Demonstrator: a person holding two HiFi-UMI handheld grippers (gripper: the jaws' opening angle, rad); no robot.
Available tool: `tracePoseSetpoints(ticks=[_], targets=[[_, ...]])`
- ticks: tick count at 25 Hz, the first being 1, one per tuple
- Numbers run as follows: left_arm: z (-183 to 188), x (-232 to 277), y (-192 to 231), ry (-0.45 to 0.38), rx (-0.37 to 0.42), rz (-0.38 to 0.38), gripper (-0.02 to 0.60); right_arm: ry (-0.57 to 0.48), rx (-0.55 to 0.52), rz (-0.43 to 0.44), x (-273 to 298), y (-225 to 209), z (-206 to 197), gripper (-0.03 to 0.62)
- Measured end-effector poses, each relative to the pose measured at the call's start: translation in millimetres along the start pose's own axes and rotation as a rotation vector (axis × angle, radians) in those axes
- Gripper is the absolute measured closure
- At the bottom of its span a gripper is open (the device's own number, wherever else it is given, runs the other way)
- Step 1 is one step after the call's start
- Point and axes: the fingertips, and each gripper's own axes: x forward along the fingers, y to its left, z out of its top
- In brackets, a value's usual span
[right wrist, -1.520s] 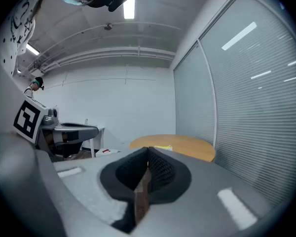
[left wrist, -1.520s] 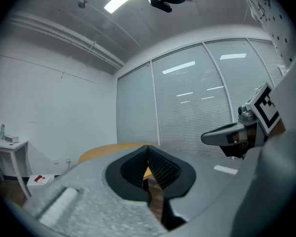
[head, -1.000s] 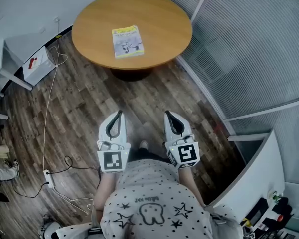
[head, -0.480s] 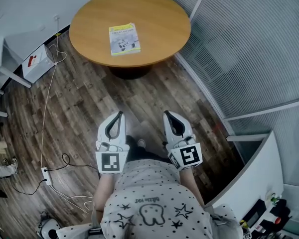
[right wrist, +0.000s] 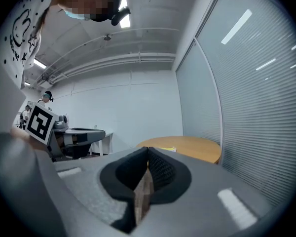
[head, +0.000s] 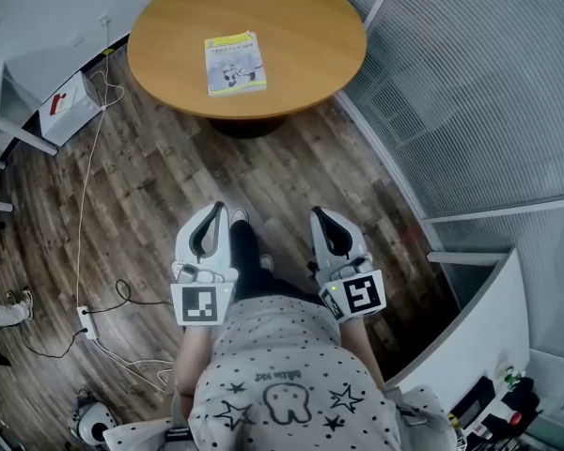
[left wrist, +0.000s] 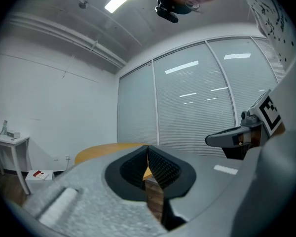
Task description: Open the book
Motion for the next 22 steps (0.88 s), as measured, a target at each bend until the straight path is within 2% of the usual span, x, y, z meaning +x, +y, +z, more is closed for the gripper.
tracePoseSetpoints(ticks=[5,10,13,17,22], targets=[[-4.7,30.0,26.0,-0.004,0.006,-0.007,0.572,0.024,0.011,-0.013,34.6,-10.1,-1.0,0.591],[-4.3,79.0,67.0,0.001,-0.010,-0.014,0.572,0.030,0.017,0.009,95.5,-17.1,11.4,0.591],[2.6,111.3,88.5,0.003,0.020,-0.056,0.572,0.027,0.011,0.007,135.9,-25.6,25.7,0.591],[8.2,150.2,117.2,0.017,0.017,-0.102,0.573,0.012,-0.001,-0.011,183.0,-36.0,46.1,0.591],[6.0,184.0,145.7,0.023,0.027,-0.137,0.572,0.016,0.004,-0.046,218.8,-46.8,51.7,0.591]])
